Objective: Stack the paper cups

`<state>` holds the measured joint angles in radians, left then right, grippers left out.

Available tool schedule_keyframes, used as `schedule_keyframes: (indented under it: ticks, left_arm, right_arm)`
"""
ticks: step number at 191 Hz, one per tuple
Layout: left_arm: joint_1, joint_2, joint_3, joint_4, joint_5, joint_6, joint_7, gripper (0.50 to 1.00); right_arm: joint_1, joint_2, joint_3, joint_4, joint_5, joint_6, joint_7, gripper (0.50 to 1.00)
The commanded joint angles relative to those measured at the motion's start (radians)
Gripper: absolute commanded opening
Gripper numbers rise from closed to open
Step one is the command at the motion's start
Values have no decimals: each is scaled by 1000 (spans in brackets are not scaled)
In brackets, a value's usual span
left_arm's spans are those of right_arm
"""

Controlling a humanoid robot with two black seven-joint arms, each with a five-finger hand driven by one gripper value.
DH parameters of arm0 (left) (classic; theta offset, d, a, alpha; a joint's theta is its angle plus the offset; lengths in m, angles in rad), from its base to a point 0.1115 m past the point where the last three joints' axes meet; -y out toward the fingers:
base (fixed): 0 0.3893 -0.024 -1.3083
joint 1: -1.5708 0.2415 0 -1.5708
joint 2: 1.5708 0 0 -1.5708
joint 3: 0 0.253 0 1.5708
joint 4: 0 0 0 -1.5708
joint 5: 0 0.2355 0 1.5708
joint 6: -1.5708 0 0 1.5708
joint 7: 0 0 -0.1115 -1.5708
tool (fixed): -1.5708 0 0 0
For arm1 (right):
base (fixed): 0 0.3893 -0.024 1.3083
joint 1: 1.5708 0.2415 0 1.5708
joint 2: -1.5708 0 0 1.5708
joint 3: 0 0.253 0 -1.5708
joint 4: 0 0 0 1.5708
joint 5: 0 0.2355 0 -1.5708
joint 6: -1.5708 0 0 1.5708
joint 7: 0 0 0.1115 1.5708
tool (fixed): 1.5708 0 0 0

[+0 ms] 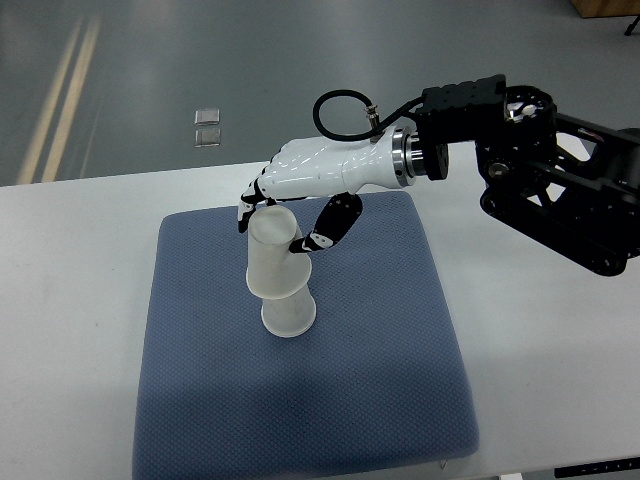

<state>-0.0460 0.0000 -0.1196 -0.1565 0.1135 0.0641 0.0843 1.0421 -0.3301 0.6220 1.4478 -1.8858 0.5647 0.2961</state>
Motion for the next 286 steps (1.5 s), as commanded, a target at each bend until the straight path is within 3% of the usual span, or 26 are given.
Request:
schedule_keyframes:
  ticks: [1, 38, 64, 77, 102, 180, 236, 264, 286]
  left_arm:
    - [0, 0, 0, 0, 0, 0, 0, 1000]
    - [0, 0, 0, 0, 0, 0, 0, 1000]
    - [0, 0, 0, 0, 0, -1, 0, 1000]
    - [0, 0, 0, 0, 0, 0, 0, 1000]
    - [0, 0, 0, 0, 0, 0, 0, 1000]
    - [0, 0, 0, 0, 0, -1, 0, 1000]
    - [0, 0, 0, 0, 0, 0, 0, 1000]
    - [0, 0, 0, 0, 0, 0, 0, 1000]
    - [0, 0, 0, 0, 0, 0, 0, 1000]
  right_arm:
    - [-2, 0, -13, -4, -12, -2, 0, 560]
    - [-19, 2, -15, -7, -32, -8, 0, 564]
    - [-34, 3, -28, -9, -36, -17, 0, 594]
    - [-45, 13, -33, -9, -39, -22, 0, 623]
    - [-82, 39, -38, -20, -41, -68, -3, 723]
    - [-106, 59, -38, -33, -41, -89, -28, 903]
    - [-105, 60, -5, -53, -19, -98, -28, 909]
    - [-134, 83, 128, -145, 80, -144, -32, 909]
    - [-185, 129, 274, -260, 198, -160, -89, 909]
